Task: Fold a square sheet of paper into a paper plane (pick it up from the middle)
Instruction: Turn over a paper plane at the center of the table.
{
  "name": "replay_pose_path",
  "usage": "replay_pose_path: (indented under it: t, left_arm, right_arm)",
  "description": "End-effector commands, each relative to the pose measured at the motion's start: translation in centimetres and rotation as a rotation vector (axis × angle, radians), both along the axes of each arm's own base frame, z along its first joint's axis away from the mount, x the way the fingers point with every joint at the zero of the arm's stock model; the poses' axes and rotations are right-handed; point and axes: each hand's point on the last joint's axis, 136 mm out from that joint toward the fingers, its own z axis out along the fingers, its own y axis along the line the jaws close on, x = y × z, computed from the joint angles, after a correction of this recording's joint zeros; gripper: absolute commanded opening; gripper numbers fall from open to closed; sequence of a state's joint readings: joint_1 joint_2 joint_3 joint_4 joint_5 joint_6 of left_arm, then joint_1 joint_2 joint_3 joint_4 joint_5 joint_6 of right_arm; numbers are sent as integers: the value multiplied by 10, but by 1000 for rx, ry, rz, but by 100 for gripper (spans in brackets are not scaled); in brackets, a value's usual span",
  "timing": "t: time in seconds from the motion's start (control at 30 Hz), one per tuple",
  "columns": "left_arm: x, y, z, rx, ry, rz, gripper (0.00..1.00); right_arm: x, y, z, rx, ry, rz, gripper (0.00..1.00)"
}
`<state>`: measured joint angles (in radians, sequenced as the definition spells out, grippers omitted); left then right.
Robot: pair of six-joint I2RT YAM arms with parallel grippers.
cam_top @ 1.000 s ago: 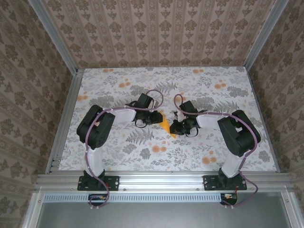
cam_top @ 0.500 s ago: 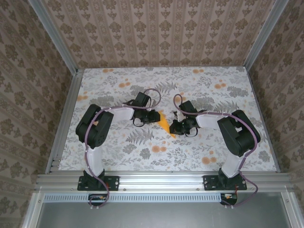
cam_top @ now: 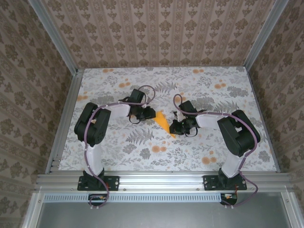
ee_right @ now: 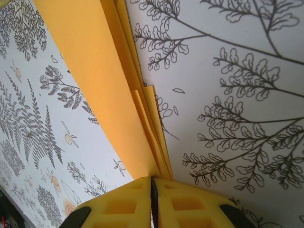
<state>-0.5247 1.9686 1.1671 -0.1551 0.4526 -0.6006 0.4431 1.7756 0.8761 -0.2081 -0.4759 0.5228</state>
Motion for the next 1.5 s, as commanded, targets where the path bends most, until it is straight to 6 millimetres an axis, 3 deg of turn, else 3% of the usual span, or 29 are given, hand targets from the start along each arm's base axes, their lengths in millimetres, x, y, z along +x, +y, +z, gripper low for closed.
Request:
replay_pose_path:
  t: [0.0,0.17,0.27,0.43,0.57,0.7,0.9,1.07,1.17,1.3,1.47]
  left_arm:
    - [21,31,-18,105,-11,80,27]
    - [30,35,-10,110,-27,92,27]
    - [41,50,-1,104,-43,130,27]
    - [44,59,21,98,-87,156,27]
    - [30,69,40,96,-116,196,30]
    - [5,81,51,101,-127,243,37]
    - [-30,95,60,101,-135,284,52]
    - [-56,89,70,138,-153,243,67]
    - [-66,81,77,151,-164,231,75]
    - [-79,55,77,133,-123,210,77]
    - [-86,8,73,107,-60,203,77]
  right_arm:
    - [-46,-56,-62,-307,173,-28,11]
    - [-45,-54,-61,-297,171,-33,11]
    - [-43,-50,-59,-275,166,-37,12]
    - [-36,-41,-48,-227,139,-35,12]
    - [-23,-23,-20,-116,66,-26,17]
    - [-6,-8,20,-20,-45,-19,25]
    - [15,-3,67,26,-196,-33,42]
    - [23,-18,80,-30,-270,-86,56]
    - [21,-18,79,-36,-266,-74,59]
    - [17,-25,71,-59,-228,-110,58]
    - [19,-57,67,-153,-258,-208,65]
